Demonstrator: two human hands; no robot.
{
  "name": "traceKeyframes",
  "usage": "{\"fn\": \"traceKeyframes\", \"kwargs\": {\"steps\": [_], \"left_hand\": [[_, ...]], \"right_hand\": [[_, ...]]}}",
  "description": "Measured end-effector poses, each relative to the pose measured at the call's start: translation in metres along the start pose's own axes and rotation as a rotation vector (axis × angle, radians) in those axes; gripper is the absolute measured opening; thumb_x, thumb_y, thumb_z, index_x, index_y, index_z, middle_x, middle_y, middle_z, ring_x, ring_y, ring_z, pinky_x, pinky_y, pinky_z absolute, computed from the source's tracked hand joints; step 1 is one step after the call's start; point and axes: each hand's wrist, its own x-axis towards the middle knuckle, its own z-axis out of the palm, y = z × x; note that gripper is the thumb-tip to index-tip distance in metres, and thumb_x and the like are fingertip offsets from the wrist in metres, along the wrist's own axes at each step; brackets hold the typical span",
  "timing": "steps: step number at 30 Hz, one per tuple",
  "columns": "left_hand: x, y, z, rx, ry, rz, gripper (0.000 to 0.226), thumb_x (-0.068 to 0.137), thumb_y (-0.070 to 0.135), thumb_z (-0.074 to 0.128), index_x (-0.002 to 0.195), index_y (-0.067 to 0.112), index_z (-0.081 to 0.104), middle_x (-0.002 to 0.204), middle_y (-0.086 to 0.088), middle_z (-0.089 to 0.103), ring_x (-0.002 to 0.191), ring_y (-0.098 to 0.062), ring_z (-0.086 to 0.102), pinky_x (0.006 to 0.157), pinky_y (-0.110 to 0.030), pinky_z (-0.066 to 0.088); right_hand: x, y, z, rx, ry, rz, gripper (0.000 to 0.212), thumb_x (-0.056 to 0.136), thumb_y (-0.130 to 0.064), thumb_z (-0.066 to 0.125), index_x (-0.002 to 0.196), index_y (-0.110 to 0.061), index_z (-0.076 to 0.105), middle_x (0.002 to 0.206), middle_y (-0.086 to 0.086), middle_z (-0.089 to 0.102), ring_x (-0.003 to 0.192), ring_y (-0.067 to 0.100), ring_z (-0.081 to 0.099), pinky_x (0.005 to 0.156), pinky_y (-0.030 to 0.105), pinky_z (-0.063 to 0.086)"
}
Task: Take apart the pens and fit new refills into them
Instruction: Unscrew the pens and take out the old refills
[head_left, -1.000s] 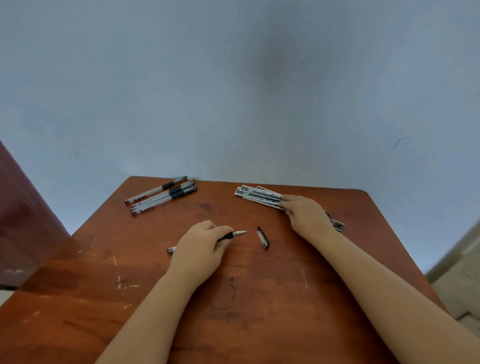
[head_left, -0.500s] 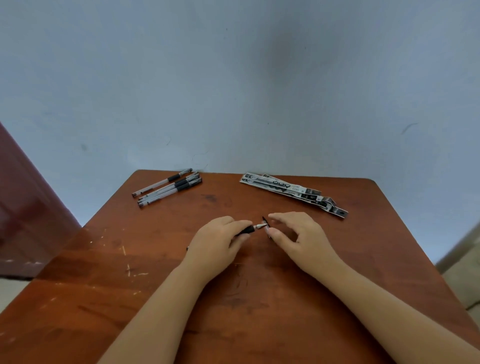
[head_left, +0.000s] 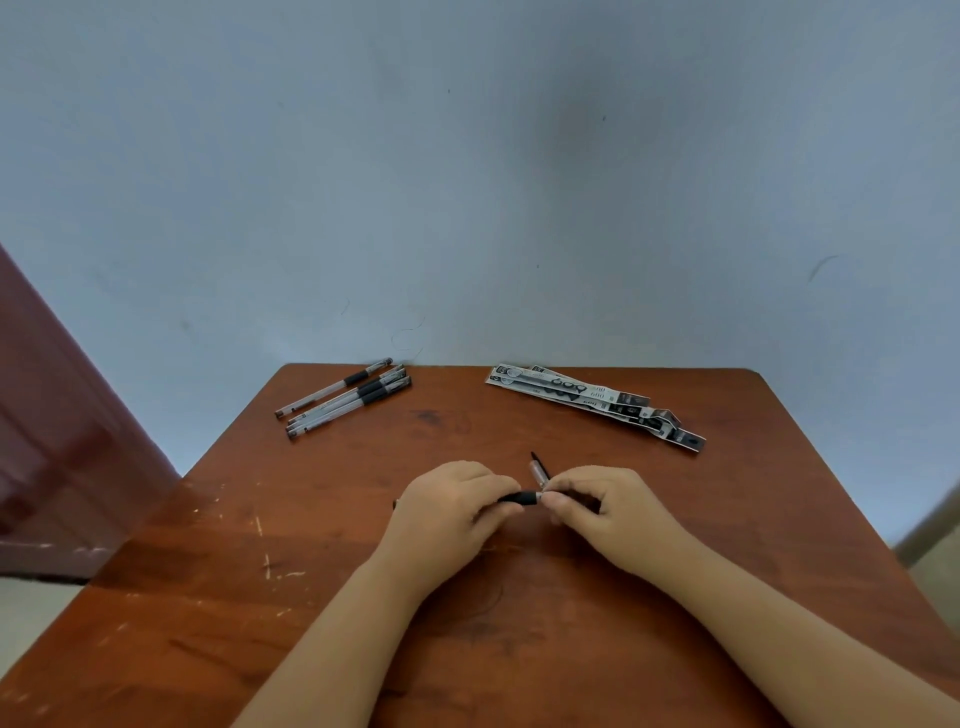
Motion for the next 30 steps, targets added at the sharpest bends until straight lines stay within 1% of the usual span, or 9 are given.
{"fn": "traceKeyframes", "kwargs": {"steps": [4,8,12,15,18,20,22,27,30], "left_hand": [[0.001,-0.001,0.001,-0.026,0.008,0.013,0.030,0.078,0.033,0.050,0.082,0.012,0.071,0.068,0.001,0.066,0.072,-0.009,0.050,0.063,-0.022,0.043],[-0.001,-0.003,0.000,-0.085,-0.020,0.001,0.033,0.081,0.033,0.048,0.086,0.011,0.072,0.065,-0.001,0.065,0.070,-0.009,0.051,0.060,-0.022,0.042],[-0.001,-0.005,0.001,-0.026,0.020,0.003,0.033,0.079,0.035,0.047,0.085,0.015,0.072,0.068,0.003,0.068,0.063,-0.005,0.056,0.061,-0.019,0.044],[-0.001,-0.009,-0.001,-0.075,0.091,-0.093,0.037,0.079,0.040,0.046,0.089,0.016,0.072,0.072,0.002,0.068,0.074,-0.009,0.054,0.065,-0.019,0.041],[0.001,-0.013,-0.006,-0.050,0.142,-0.199,0.024,0.087,0.031,0.054,0.102,0.019,0.069,0.087,0.000,0.068,0.081,-0.010,0.057,0.070,-0.019,0.040],[0.000,-0.016,-0.006,-0.041,0.167,-0.245,0.022,0.089,0.026,0.056,0.107,0.020,0.066,0.091,0.002,0.066,0.081,-0.010,0.053,0.069,-0.016,0.037],[-0.001,-0.019,-0.004,-0.029,0.190,-0.281,0.023,0.089,0.026,0.055,0.109,0.021,0.065,0.090,0.003,0.064,0.077,-0.005,0.047,0.062,-0.010,0.031],[0.000,-0.024,-0.005,-0.033,0.196,-0.363,0.024,0.089,0.026,0.055,0.111,0.020,0.064,0.101,0.002,0.066,0.092,-0.010,0.055,0.078,-0.017,0.038],[-0.001,-0.024,-0.005,-0.036,0.180,-0.386,0.024,0.089,0.026,0.055,0.111,0.021,0.064,0.102,0.003,0.065,0.093,-0.010,0.055,0.079,-0.017,0.038]], "right_hand": [[-0.002,0.001,-0.002,0.039,0.027,0.004,0.013,0.081,-0.018,0.061,0.078,-0.011,0.070,0.061,-0.021,0.057,0.069,-0.004,0.056,0.062,0.007,0.041],[-0.002,0.003,-0.002,0.098,0.017,0.017,0.010,0.078,-0.006,0.065,0.084,-0.011,0.070,0.074,-0.019,0.061,0.076,-0.006,0.057,0.068,0.007,0.044],[-0.001,0.004,-0.001,0.065,-0.033,0.078,0.020,0.077,-0.016,0.068,0.096,-0.021,0.067,0.084,-0.024,0.057,0.081,-0.011,0.055,0.073,0.003,0.040],[-0.002,0.002,0.000,0.025,0.035,0.069,0.031,0.079,-0.027,0.064,0.107,-0.034,0.054,0.090,-0.024,0.055,0.084,-0.004,0.054,0.073,0.008,0.040],[0.005,0.001,0.003,-0.084,0.191,0.092,0.027,0.083,-0.028,0.056,0.109,-0.023,0.057,0.087,-0.012,0.057,0.083,0.005,0.054,0.072,0.012,0.040],[0.013,0.007,0.009,-0.228,0.150,0.080,0.030,0.080,-0.029,0.059,0.107,-0.014,0.062,0.088,-0.002,0.057,0.086,0.014,0.052,0.072,0.020,0.037],[0.023,0.012,0.015,-0.315,0.097,0.077,0.024,0.082,-0.021,0.060,0.104,-0.012,0.065,0.092,0.005,0.060,0.089,0.019,0.053,0.071,0.020,0.032],[0.060,0.021,0.024,-0.369,0.142,0.183,0.022,0.087,-0.022,0.054,0.105,-0.014,0.063,0.097,0.008,0.059,0.093,0.019,0.050,0.067,0.023,0.027],[0.071,0.024,0.030,-0.368,0.192,0.179,0.024,0.087,-0.028,0.052,0.102,-0.013,0.064,0.096,0.008,0.062,0.096,0.023,0.052,0.072,0.027,0.032]]}}
